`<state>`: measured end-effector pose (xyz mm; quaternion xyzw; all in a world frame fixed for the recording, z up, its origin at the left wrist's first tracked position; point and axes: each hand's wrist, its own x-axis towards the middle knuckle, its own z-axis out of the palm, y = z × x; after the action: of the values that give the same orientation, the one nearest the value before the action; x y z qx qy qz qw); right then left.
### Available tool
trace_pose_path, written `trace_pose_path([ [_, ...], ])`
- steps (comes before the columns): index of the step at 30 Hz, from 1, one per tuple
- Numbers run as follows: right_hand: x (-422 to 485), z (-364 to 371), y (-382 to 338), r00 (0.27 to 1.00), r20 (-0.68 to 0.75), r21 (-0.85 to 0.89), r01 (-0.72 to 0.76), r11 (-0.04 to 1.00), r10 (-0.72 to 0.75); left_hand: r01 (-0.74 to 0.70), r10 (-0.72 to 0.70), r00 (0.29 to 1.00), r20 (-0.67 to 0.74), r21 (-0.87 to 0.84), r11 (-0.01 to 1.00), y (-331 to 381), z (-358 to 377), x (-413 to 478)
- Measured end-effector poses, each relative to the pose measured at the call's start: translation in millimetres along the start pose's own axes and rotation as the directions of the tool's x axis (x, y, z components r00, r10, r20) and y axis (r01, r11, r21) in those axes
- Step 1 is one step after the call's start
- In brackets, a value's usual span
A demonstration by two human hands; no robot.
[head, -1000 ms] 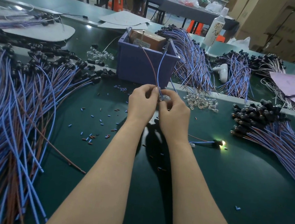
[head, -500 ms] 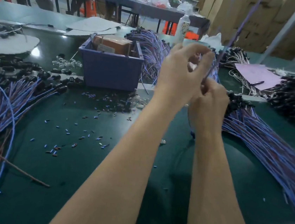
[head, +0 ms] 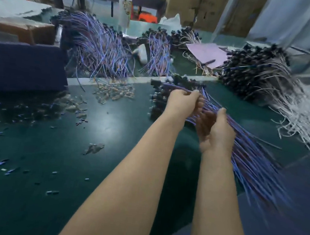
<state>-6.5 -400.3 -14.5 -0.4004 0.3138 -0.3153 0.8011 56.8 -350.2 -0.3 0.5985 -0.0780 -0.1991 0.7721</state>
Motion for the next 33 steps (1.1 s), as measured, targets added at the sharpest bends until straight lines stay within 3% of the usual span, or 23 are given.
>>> trace_pose_path([
  [4, 20.3, -9.9, 8.6, 0.977, 0.041, 0.377, -0.207, 0.903, 0.207, 0.132, -0.132, 0.991, -0.005, 0.036, 0.991, -21.4, 6.5, 16.1],
  [7, 25.2, -8.3, 13.8, 0.976, 0.049, 0.441, -0.213, 0.872, 0.214, 0.161, -0.158, 0.986, -0.058, 0.052, 0.986, -27.2, 3.1, 20.7],
  [9, 23.0, -4.2, 14.4, 0.979, 0.024, 0.410, -0.193, 0.891, 0.201, 0.151, -0.144, 0.986, -0.087, 0.081, 0.985, -28.3, -1.3, 23.6],
  [11, 18.8, 0.8, 15.6, 0.984, -0.004, 0.347, -0.165, 0.923, 0.178, 0.097, -0.072, 0.992, -0.099, 0.270, 0.958, -27.5, -7.5, 22.8],
  [14, 7.2, 12.6, 21.4, 0.988, -0.013, 0.230, -0.147, 0.962, 0.154, 0.005, 0.056, 0.989, -0.140, 0.399, 0.917, -19.4, -23.3, 12.3],
  [18, -22.2, 46.5, 36.6, 0.987, 0.105, 0.102, -0.135, 0.986, 0.124, -0.169, 0.277, 0.920, -0.278, 0.356, 0.919, 5.5, -60.1, -12.2],
  [22, -69.5, 96.2, 66.9, 0.936, 0.340, -0.077, -0.074, 0.994, 0.096, -0.298, 0.385, 0.788, -0.481, 0.250, 0.921, 40.9, -119.7, -44.6],
  [24, -98.5, 119.2, 87.5, 0.870, 0.486, -0.181, 0.005, 0.983, 0.085, -0.371, 0.424, 0.672, -0.607, 0.219, 0.902, 55.8, -155.9, -64.2],
  [27, -143.9, 148.4, 122.3, 0.716, 0.687, -0.356, 0.185, 0.916, 0.122, -0.422, 0.436, 0.505, -0.745, 0.228, 0.878, 72.9, -211.1, -96.3],
  [30, -189.7, 169.5, 158.6, 0.530, 0.833, -0.459, 0.499, 0.735, 0.161, -0.489, 0.377, 0.371, -0.849, 0.166, 0.857, 85.5, -263.3, -129.7],
  [33, -229.9, 190.6, 193.1, 0.337, 0.910, -0.414, 0.735, 0.538, 0.240, -0.544, 0.289, 0.267, -0.919, 0.104, 0.833, 94.8, -306.5, -157.1],
])
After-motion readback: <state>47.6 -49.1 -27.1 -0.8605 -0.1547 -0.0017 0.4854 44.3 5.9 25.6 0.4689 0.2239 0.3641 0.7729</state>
